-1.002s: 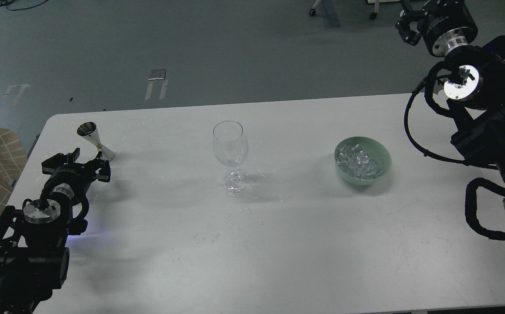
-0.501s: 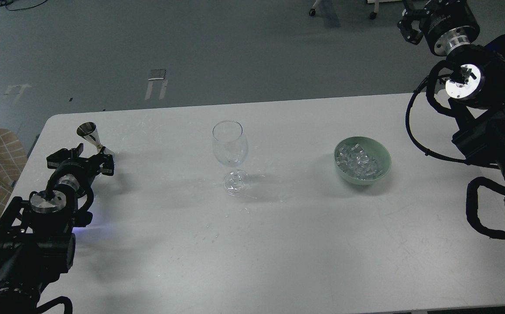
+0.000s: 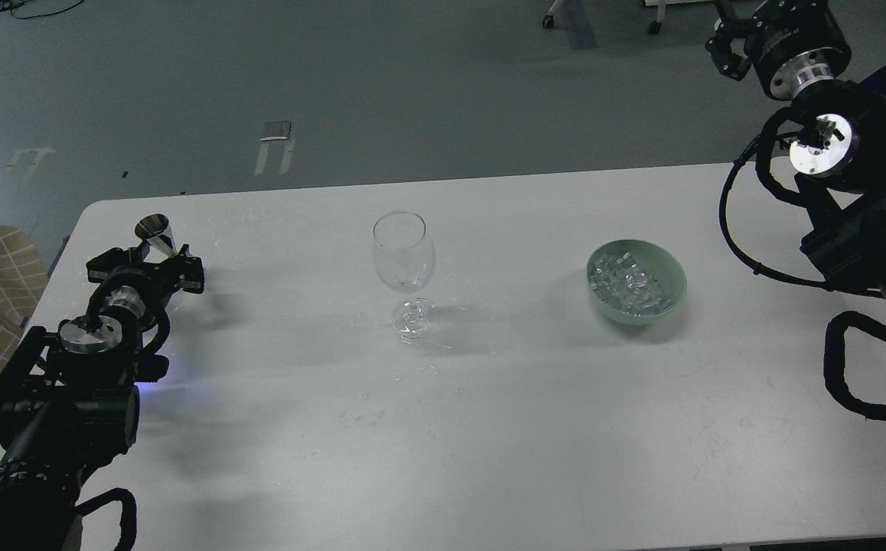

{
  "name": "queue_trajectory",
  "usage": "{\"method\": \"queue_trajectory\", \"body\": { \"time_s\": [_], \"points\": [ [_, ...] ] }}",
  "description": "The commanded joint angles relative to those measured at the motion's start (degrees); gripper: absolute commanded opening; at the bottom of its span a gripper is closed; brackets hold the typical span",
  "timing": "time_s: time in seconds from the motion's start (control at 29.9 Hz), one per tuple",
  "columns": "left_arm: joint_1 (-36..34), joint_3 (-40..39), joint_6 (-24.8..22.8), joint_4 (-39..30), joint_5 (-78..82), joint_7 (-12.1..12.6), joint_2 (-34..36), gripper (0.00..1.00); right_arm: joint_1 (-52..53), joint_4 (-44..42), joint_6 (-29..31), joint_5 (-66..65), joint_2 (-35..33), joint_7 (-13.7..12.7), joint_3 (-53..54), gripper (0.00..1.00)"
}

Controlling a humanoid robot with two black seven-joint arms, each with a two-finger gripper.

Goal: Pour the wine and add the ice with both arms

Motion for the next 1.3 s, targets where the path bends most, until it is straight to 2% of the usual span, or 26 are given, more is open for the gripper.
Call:
{"method": "queue_trajectory", "body": {
  "time_s": [0.0, 0.27, 0.6, 1.27],
  "points": [
    [-1.27, 0.07, -2.12, 3.01, 0.06, 0.00, -0.07, 0.54, -0.11, -0.02, -0.01, 0.00, -0.07, 0.01, 0.00, 1.00],
    [-1.89, -0.10, -2.30, 3.72, -0.02, -0.53, -0.51, 0.52, -0.20, -0.02, -0.01, 0.00, 0.02, 0.01, -0.08, 1.00],
    [-2.68, -0.19, -2.30, 3.72, -0.02, -0.35, -0.95, 0.40, -0.20, -0.02, -0.01, 0.00, 0.02, 0.01, -0.08, 1.00],
    [-2.59, -0.37, -3.09, 3.72, -0.02, -0.18, -0.78, 0.38, -0.28, 0.07, -0.01, 0.00, 0.02, 0.01, -0.08, 1.00]
  ]
}}
